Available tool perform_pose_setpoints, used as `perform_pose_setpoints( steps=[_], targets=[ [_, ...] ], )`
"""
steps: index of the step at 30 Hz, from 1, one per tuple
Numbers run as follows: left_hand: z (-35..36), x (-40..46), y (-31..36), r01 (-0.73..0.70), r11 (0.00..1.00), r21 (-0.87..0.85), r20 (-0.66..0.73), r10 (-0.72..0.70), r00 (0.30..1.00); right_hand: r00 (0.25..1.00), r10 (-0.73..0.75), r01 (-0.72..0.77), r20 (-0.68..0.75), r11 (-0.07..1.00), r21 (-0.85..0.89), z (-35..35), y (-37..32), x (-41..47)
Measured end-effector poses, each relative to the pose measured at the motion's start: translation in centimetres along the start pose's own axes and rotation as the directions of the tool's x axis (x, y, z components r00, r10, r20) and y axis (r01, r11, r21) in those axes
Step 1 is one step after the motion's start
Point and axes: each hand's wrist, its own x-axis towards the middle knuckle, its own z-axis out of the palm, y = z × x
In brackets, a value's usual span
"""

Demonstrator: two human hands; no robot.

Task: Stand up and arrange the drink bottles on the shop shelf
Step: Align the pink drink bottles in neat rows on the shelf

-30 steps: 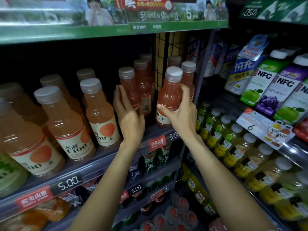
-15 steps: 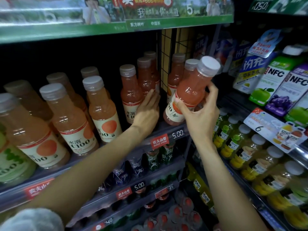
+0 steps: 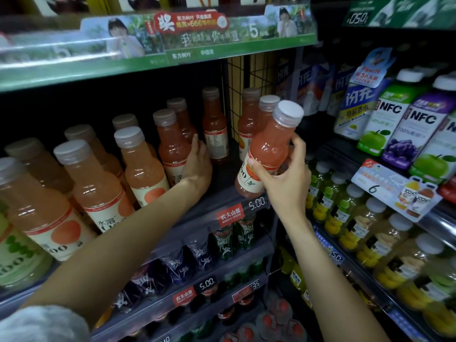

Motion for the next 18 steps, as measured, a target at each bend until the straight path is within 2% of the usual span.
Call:
perform_pose_setpoints(
  steps=[2, 3, 4, 5, 6, 7, 8, 9, 10, 11, 13, 16, 18],
  targets=[
    [0.2, 0.2, -0.2, 0.03, 0.994, -0.109, -0.02, -0.032, 0.999, 1.0, 0.009, -0.009, -0.001, 1.0, 0.001, -0.3, 0.1, 0.0],
    [0.1, 0.3, -0.2, 0.051, 0.967, -0.249, -0.061, -0.069, 0.996, 1.0, 0.01, -0.01, -0.004, 1.0, -0.004, -0.5, 0.2, 0.0],
    [0.0, 0.3, 0.0, 0.064, 0.89, -0.451, -0.118, -0.131, 0.984, 1.0, 0.011, -0.011, -0.008, 1.0, -0.01, -0.6, 0.4, 0.0],
    [-0.2, 0.4, 0.2, 0.063, 0.743, -0.667, -0.162, -0.227, 0.96, 1.0, 0.014, -0.014, -0.008, 1.0, -0.015, -0.8, 0.5, 0.0],
    [-0.6, 0.4, 0.4, 0.05, 0.527, -0.848, -0.155, -0.339, 0.928, 1.0, 0.018, -0.018, -0.009, 1.0, -0.018, -0.9, 0.6, 0.0],
    [-1.0, 0.5, 0.7, 0.036, 0.276, -0.96, -0.091, -0.435, 0.896, 1.0, 0.022, -0.023, -0.01, 1.0, -0.02, -1.1, 0.6, 0.0],
    [-1.5, 0.7, 1.0, 0.027, 0.035, -0.999, 0.006, -0.498, 0.867, 1.0, 0.025, -0.025, -0.014, 0.999, -0.02, -1.2, 0.7, 0.0],
    [-1.7, 1.1, 1.5, 0.014, -0.164, -0.986, 0.1, -0.531, 0.841, 1.0, 0.025, -0.025, -0.014, 1.0, -0.019, -1.3, 0.8, 0.0],
    [-1.8, 1.5, 2.0, -0.003, -0.301, -0.954, 0.17, -0.548, 0.819, 1.0, 0.022, -0.022, -0.015, 1.0, -0.018, -1.4, 0.8, 0.0],
    [-1.7, 2.1, 2.4, -0.017, -0.379, -0.925, 0.215, -0.56, 0.801, 1.0, 0.019, -0.019, -0.018, 1.0, -0.02, -1.4, 0.8, 0.1],
    [-1.4, 3.3, 3.1, -0.04, -0.445, -0.895, 0.254, -0.581, 0.773, 1.0, 0.016, -0.016, -0.016, 0.999, -0.031, -1.5, 0.9, 0.2],
    [-1.2, 4.8, 3.5, -0.111, -0.498, -0.86, 0.254, -0.605, 0.754, 1.0, 0.026, -0.026, -0.008, 0.999, -0.028, -1.5, 1.0, 0.3],
    [-1.0, 5.7, 3.4, -0.148, -0.493, -0.858, 0.233, -0.629, 0.742, 1.0, 0.026, -0.027, -0.014, 0.999, -0.032, -1.6, 1.1, 0.5]
  ],
)
